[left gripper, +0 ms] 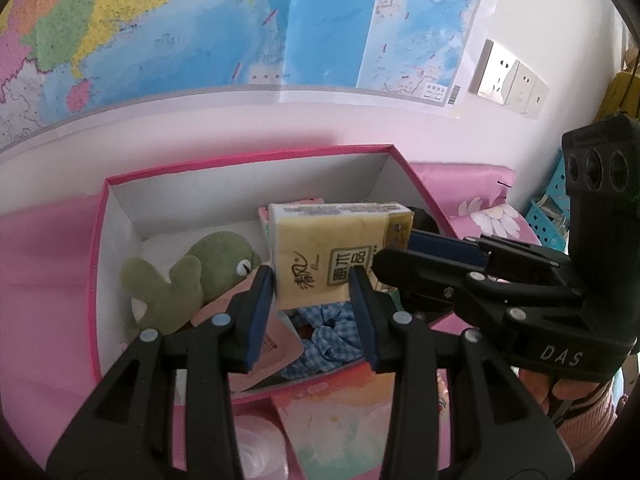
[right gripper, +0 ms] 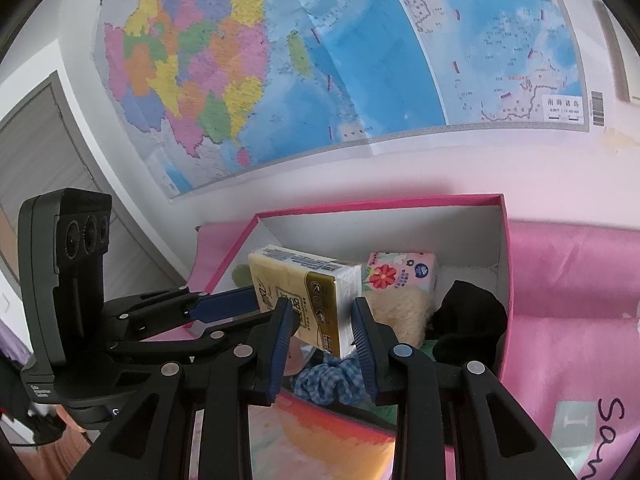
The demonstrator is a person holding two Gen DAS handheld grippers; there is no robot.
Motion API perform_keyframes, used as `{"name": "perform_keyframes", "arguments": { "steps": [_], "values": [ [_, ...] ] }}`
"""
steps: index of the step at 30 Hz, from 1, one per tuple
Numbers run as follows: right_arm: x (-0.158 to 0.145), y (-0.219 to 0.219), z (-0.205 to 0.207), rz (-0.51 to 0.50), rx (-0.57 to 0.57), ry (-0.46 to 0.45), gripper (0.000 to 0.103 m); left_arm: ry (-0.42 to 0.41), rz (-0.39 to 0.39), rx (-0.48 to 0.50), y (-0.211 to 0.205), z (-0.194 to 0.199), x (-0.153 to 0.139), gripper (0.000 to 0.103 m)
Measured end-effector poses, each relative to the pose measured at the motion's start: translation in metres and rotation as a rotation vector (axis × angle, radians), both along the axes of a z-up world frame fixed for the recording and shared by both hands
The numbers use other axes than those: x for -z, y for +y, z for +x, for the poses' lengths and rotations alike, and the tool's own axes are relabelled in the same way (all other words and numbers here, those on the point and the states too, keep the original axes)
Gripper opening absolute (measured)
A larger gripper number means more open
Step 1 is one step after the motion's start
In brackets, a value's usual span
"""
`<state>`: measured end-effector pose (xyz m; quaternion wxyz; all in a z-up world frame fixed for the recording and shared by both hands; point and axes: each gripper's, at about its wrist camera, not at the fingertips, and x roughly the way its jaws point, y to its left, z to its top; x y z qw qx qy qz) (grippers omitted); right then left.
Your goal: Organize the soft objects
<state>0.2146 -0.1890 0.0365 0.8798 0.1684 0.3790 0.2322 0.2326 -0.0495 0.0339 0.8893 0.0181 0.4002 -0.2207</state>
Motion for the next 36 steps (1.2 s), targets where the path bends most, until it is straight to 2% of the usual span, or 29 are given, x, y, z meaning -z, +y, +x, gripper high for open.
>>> {"name": "perform_keyframes", "arguments": {
  "steps": [16, 22, 24, 27, 28, 30, 32, 33, 36],
  "values": [
    [0.014, 0.000, 0.019, 0.011, 0.019, 0.046, 0.031, 0.044, 0.024, -0.040, 0.001, 0.019, 0.009, 0.040],
    [0.016, 0.001, 0.016, -0.008, 0.036, 0.048, 0.031, 0.000, 0.028, -0.065, 0.010, 0.010, 0.000, 0.041],
    [0.016, 0.000, 0.012, -0.021, 0.040, 0.046, 0.031, -0.027, 0.023, -0.063, 0.012, 0.002, -0.003, 0.045],
    [0.013, -0.003, 0.002, -0.030, 0.051, 0.029, 0.038, -0.085, 0.017, -0.083, 0.021, -0.014, -0.010, 0.056],
    [0.012, -0.004, -0.002, -0.034, 0.054, 0.021, 0.041, -0.103, 0.016, -0.092, 0.025, -0.020, -0.013, 0.056],
    [0.008, -0.005, -0.013, -0.045, 0.060, 0.002, 0.051, -0.147, 0.009, -0.106, 0.034, -0.034, -0.020, 0.059],
    [0.002, -0.005, -0.025, -0.065, 0.064, -0.028, 0.062, -0.183, 0.011, -0.130, 0.041, -0.046, -0.025, 0.072],
    [-0.001, -0.005, -0.032, -0.080, 0.066, -0.044, 0.065, -0.205, 0.011, -0.141, 0.045, -0.054, -0.027, 0.081],
    [-0.008, -0.003, -0.053, -0.117, 0.071, -0.091, 0.080, -0.259, 0.008, -0.165, 0.055, -0.080, -0.030, 0.086]
  ]
}}
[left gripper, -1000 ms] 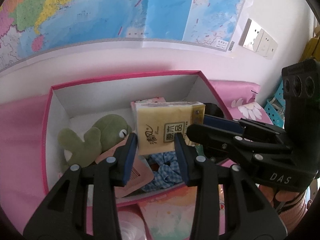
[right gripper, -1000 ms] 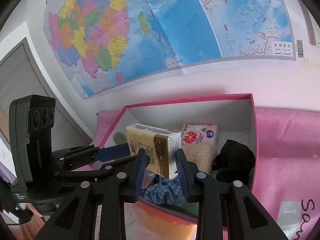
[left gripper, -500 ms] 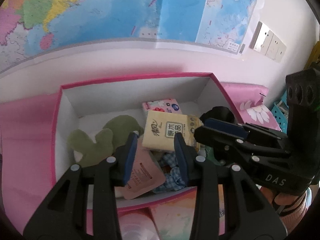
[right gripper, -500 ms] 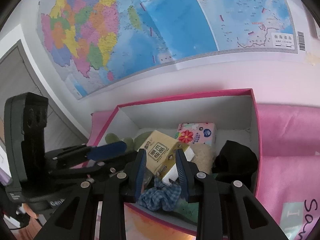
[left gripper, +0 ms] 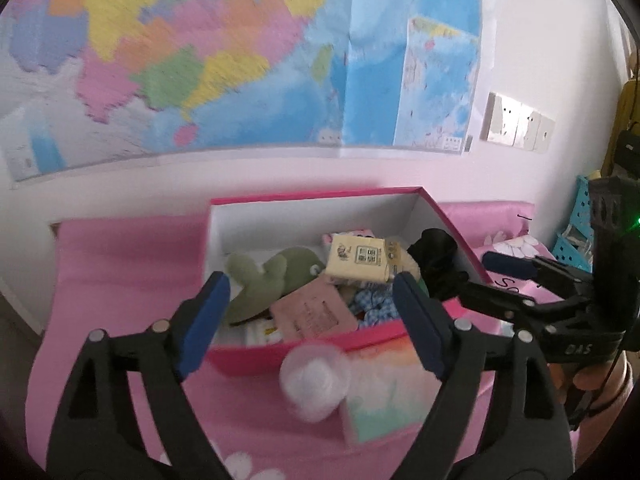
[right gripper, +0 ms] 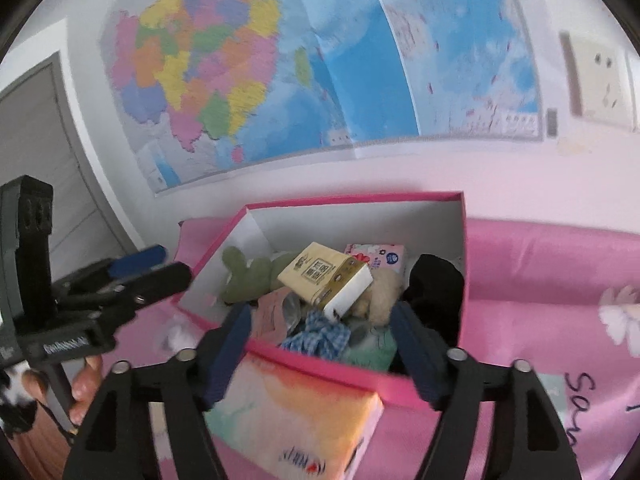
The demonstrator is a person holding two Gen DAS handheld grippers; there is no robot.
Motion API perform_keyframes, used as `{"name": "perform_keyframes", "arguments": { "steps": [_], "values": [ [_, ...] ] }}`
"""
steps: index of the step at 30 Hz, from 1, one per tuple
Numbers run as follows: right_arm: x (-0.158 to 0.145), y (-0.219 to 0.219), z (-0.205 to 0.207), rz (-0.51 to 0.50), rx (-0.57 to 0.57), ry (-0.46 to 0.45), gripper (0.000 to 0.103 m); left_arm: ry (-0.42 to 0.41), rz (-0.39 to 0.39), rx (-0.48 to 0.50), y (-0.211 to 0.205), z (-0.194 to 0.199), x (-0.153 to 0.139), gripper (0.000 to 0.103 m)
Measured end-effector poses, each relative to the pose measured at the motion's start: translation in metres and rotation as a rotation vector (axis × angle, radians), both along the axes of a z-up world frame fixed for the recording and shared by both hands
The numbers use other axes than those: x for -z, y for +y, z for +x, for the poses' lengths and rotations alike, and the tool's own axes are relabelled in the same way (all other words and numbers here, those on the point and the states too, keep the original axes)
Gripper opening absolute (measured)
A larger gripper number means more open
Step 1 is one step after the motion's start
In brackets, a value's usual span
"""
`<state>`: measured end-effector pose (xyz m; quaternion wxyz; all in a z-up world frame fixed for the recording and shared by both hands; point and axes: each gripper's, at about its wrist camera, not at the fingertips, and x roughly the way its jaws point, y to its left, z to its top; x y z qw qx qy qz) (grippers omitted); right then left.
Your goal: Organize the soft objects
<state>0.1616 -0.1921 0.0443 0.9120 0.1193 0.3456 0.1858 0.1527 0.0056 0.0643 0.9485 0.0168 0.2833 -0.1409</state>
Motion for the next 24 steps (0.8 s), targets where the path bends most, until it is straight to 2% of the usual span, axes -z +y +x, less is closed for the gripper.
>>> {"name": "perform_keyframes", "arguments": {
  "steps": [1, 4, 10, 15, 24],
  "values": [
    [-0.002, 0.001, -0.010, -0.016, 0.004, -0.018, 0.085, -0.009, 0.003, -0.008, 0.003, -0.009, 0.001, 0.091],
    [-0.005, 0.004, -0.033, -0.049, 0.004, -0.058, 0.087, -0.030, 0.015, -0.047, 0.009, -0.033, 0.006, 0.101],
    [-0.001, 0.010, -0.080, -0.097, 0.010, -0.088, 0.102, 0.016, 0.056, -0.122, 0.015, -0.067, 0.026, 0.103],
    [0.006, 0.022, -0.111, -0.113, 0.010, -0.077, 0.103, 0.075, 0.081, -0.166, 0.016, -0.086, 0.046, 0.103],
    [0.013, 0.044, -0.146, -0.185, -0.016, -0.087, 0.103, 0.133, 0.087, -0.167, 0.011, -0.107, 0.067, 0.103]
  ]
}}
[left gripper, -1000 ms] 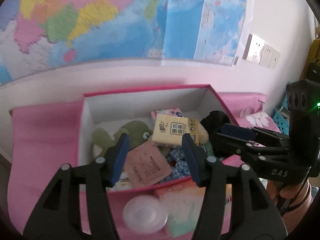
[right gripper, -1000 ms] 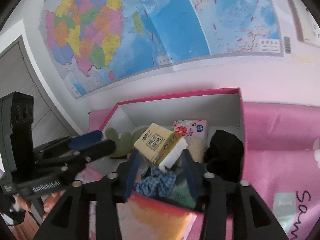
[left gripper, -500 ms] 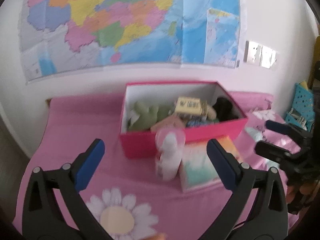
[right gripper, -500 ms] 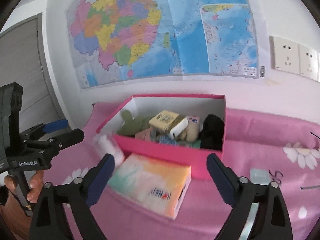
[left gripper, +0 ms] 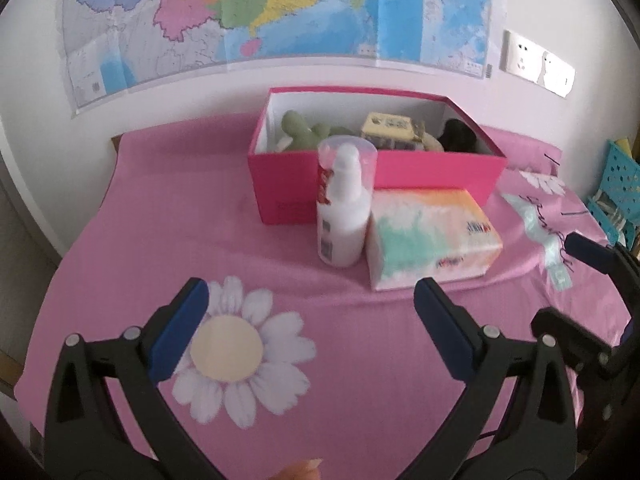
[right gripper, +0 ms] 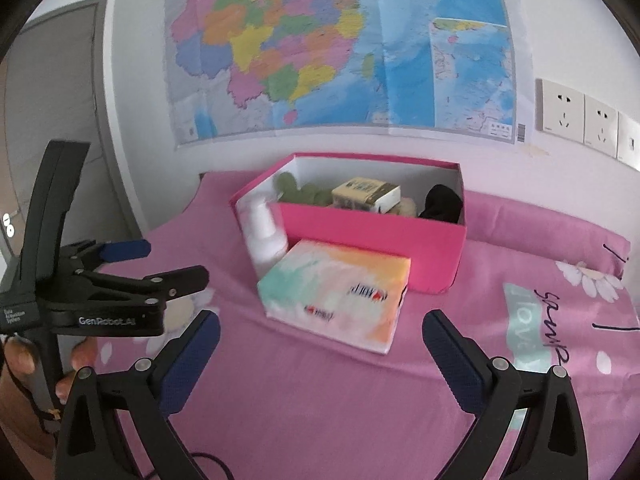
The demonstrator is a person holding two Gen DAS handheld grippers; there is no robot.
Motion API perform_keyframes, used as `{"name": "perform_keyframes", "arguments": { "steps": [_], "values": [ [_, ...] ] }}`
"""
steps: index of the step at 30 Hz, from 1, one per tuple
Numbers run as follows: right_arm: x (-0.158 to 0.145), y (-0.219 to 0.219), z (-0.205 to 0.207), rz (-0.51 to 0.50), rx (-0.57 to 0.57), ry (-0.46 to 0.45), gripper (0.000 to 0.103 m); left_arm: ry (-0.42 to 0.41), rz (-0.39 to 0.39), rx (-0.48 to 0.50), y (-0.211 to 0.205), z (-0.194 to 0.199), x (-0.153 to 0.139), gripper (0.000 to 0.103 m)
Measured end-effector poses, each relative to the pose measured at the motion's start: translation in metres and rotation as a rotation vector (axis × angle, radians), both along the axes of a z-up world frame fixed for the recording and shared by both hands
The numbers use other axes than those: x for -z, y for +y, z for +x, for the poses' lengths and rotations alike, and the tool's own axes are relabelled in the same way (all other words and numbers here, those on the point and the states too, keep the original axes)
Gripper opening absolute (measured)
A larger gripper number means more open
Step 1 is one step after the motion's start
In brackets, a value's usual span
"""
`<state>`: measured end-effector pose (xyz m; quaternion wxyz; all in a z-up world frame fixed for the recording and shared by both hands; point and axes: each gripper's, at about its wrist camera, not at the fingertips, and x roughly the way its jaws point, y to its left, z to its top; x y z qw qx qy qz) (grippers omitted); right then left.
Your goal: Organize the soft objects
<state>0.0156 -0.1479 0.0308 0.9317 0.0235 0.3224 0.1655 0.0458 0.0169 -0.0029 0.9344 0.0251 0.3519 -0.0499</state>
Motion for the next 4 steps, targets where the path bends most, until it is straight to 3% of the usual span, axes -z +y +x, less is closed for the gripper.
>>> {"name": "perform_keyframes", "arguments": {
  "steps": [4],
  "values": [
    [0.0085, 0.0010, -0.0113, -0.007, -0.007, 0.024, 0.103, 0.019, 0.011, 0.040, -0.0109, -0.0086, 0.0092, 0.103]
  ]
}}
